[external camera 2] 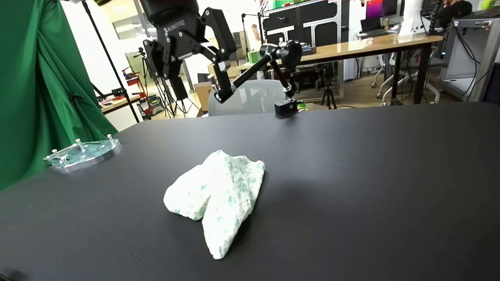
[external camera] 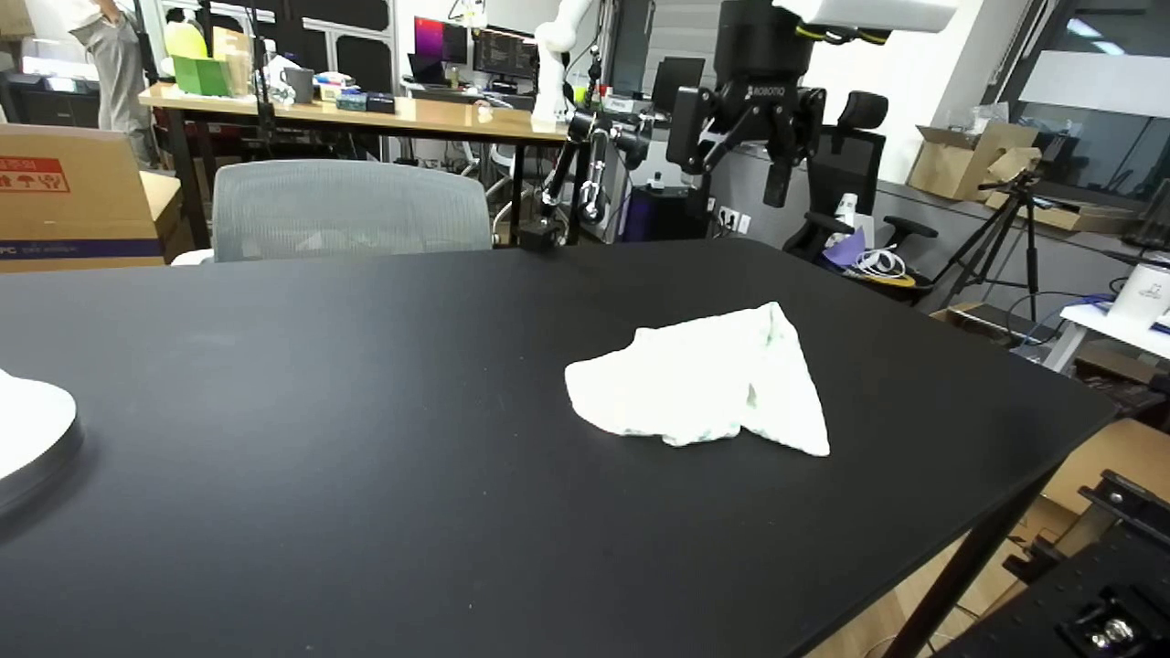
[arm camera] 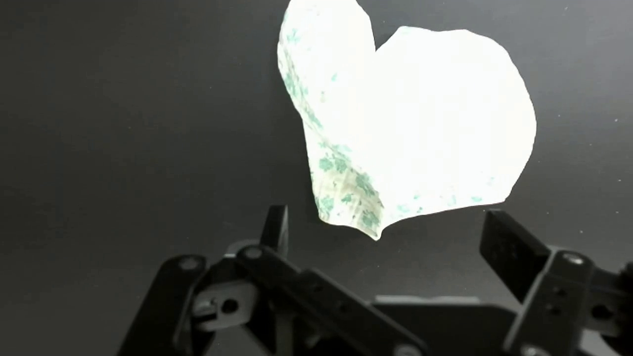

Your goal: Unhang the cloth on the stand and place it on the table

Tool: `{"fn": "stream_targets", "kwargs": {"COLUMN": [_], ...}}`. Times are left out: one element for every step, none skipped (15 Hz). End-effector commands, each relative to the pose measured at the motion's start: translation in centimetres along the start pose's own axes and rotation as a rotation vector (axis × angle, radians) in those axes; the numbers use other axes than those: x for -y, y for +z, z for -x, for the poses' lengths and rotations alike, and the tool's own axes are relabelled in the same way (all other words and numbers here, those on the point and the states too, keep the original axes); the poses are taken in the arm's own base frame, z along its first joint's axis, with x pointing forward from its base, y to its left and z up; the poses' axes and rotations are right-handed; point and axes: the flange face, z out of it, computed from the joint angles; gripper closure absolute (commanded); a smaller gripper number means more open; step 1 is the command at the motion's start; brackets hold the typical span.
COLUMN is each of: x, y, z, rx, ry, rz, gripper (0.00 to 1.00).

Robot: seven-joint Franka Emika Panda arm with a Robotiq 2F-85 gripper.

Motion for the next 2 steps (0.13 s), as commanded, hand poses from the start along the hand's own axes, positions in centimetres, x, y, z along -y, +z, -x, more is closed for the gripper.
{"fn": "stream_targets", "kwargs": {"x": [-0.39, -0.65], "y": [-1.8, -2.01], "z": [1.91, 2.35], "rx": [-0.002, 0.006], "ry": [0.026, 0.021], "rz": [-0.001, -0.001], "gripper": [0.0, 0.0]}}
